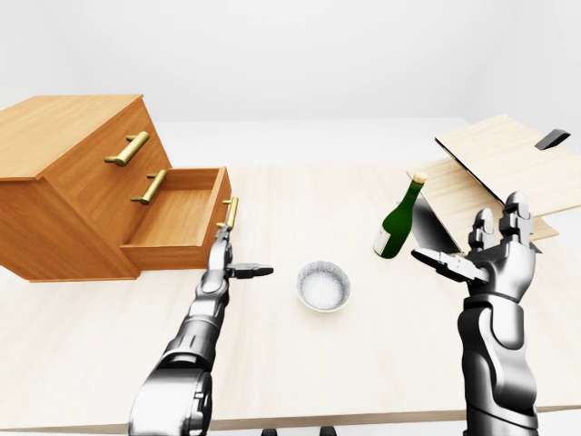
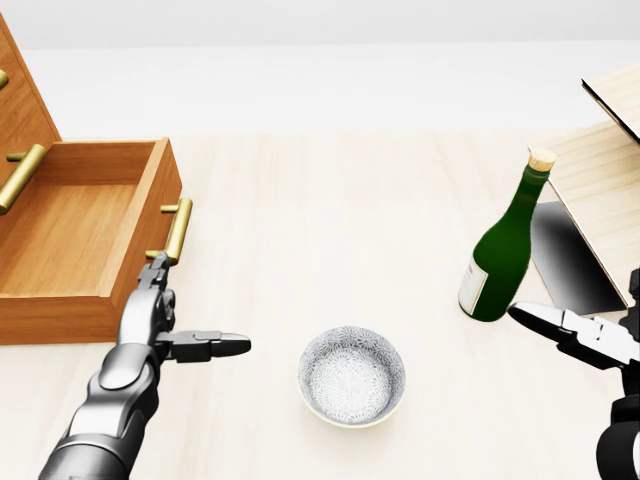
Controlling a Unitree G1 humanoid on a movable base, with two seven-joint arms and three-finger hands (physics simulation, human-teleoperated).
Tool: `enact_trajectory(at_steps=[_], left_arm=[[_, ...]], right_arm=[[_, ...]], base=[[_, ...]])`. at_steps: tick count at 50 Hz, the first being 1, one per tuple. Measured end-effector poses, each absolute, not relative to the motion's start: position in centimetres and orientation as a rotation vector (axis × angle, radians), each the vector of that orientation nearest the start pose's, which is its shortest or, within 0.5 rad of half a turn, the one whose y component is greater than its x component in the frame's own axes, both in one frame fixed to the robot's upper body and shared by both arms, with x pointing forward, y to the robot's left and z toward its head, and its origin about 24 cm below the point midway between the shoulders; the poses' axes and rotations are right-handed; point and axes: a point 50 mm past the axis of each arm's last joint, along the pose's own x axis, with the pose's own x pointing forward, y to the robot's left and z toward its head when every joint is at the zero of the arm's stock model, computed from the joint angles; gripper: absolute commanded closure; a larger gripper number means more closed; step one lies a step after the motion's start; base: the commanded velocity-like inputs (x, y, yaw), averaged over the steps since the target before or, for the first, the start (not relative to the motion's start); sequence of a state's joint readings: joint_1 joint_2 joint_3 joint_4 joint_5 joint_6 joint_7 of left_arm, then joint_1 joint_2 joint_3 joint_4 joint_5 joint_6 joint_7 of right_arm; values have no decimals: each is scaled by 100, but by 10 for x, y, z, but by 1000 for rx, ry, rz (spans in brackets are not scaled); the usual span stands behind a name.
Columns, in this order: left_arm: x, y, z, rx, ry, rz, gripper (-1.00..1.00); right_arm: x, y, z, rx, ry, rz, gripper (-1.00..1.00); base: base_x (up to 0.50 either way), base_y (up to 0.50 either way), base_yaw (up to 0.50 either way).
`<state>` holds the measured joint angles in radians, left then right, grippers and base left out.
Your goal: Close the bottom drawer of the cabinet.
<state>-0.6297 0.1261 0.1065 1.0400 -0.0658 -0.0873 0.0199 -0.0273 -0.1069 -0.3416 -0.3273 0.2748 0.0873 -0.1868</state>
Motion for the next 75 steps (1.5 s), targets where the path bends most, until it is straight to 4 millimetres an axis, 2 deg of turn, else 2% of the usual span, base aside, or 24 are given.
enact_trajectory(at_steps=[33,46,58,66,69,75], left_arm=[[346,189,0,23,377,189,-100],[341,229,4,-1,384,441,-100],[335,253,10,1,371,599,-100],[328,274,16,39,344,776,-100],[326,281,19,46,331,797,-100],[325,282,18,61,329,800,-100]], right_arm=[[235,-247,121,152,-302,-434,-100],[235,-246,120,152,-301,-432,-100],[235,-246,120,152,-300,-432,-100],[236,-246,120,152,-300,-431,-100],[236,-246,120,152,-300,-431,-100],[236,-246,121,152,-300,-432,-100]], base=[[0,0,0],[0,0,0],[0,0,0],[0,0,0],[0,0,0],[0,0,0]])
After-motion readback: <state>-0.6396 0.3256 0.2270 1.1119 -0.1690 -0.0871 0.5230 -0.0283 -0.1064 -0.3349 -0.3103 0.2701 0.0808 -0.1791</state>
